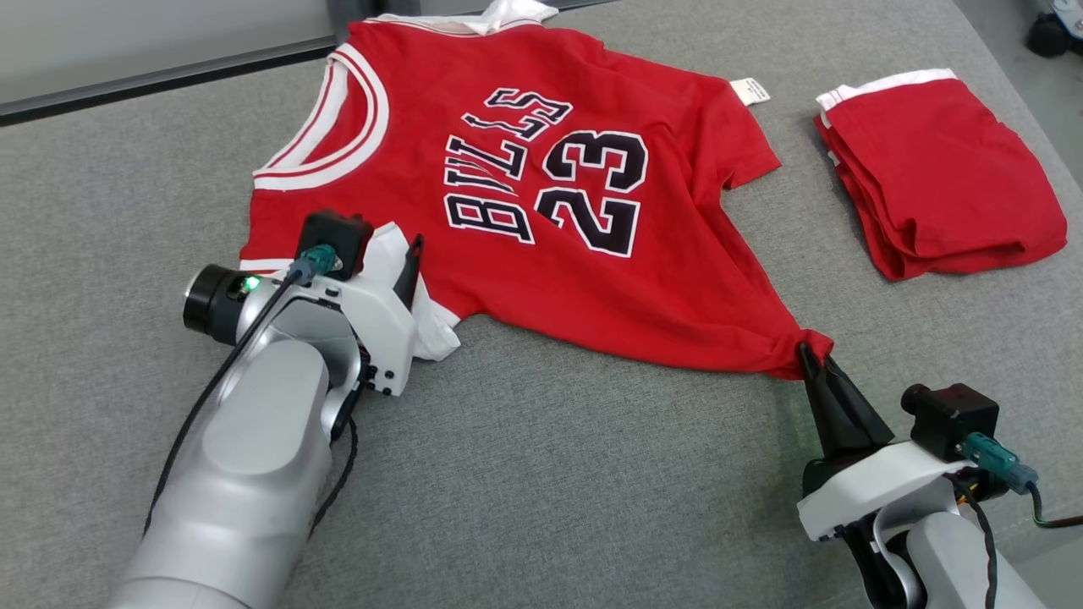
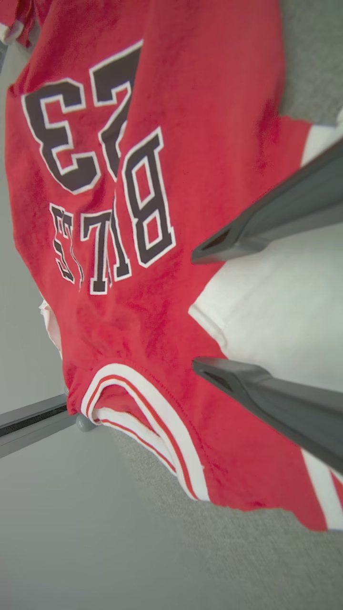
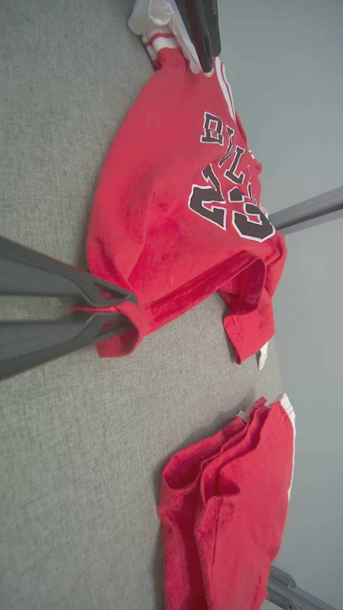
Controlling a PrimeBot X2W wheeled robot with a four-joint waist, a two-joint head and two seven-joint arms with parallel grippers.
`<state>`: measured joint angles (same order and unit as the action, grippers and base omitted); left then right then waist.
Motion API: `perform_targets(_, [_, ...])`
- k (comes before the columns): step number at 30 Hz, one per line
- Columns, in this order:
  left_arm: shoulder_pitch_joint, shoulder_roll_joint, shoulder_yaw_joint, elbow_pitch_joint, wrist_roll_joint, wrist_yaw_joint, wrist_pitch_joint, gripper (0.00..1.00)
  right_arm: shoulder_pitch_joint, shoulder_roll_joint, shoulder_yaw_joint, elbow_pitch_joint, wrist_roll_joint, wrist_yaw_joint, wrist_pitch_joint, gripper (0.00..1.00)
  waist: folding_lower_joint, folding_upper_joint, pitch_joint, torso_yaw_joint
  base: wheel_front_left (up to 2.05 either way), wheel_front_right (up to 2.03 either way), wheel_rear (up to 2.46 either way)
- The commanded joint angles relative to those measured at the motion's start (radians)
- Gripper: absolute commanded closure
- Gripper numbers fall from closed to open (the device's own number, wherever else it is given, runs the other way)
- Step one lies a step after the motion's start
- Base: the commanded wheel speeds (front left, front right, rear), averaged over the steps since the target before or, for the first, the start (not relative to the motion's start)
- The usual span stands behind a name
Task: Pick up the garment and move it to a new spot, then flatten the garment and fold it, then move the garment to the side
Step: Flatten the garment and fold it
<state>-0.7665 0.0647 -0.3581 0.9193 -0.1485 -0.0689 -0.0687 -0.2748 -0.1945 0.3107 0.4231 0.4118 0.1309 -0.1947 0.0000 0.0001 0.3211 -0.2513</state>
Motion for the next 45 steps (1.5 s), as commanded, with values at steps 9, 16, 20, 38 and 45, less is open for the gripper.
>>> perform_targets(9, [-0.103, 0.022, -0.050, 0.112, 0.037, -0.018, 0.031, 0.00, -0.037, 0.004, 0.017, 0.046, 0.018, 0.000, -0.032, 1.00, 0.0000, -0.0001, 0.018, -0.015, 0.00, 0.00, 0.00])
perform_targets(16, [-0.130, 0.016, -0.084, 0.159, 0.036, -0.035, 0.015, 1.00, -0.048, 0.004, 0.024, 0.070, 0.029, 0.000, -0.045, 1.00, 0.0000, -0.0001, 0.019, -0.012, 0.00, 0.00, 0.00])
perform_targets(20, [-0.129, 0.011, -0.095, 0.178, 0.030, -0.041, 0.010, 1.00, -0.051, 0.001, 0.026, 0.077, 0.034, 0.000, -0.046, 1.00, 0.0000, -0.0001, 0.018, -0.008, 0.00, 0.00, 0.00])
perform_targets(38, [-0.031, 0.008, -0.023, 0.043, -0.082, 0.001, -0.193, 1.00, -0.028, -0.055, -0.037, 0.068, 0.056, 0.000, -0.052, 1.00, 0.0000, -0.0001, -0.085, 0.132, 0.00, 0.00, 0.00])
perform_targets(45, [0.159, 0.047, 0.065, -0.287, -0.124, 0.009, -0.196, 1.00, -0.031, -0.108, -0.056, 0.018, 0.088, 0.000, -0.005, 1.00, 0.0000, -0.0001, -0.162, 0.203, 0.00, 0.00, 0.00])
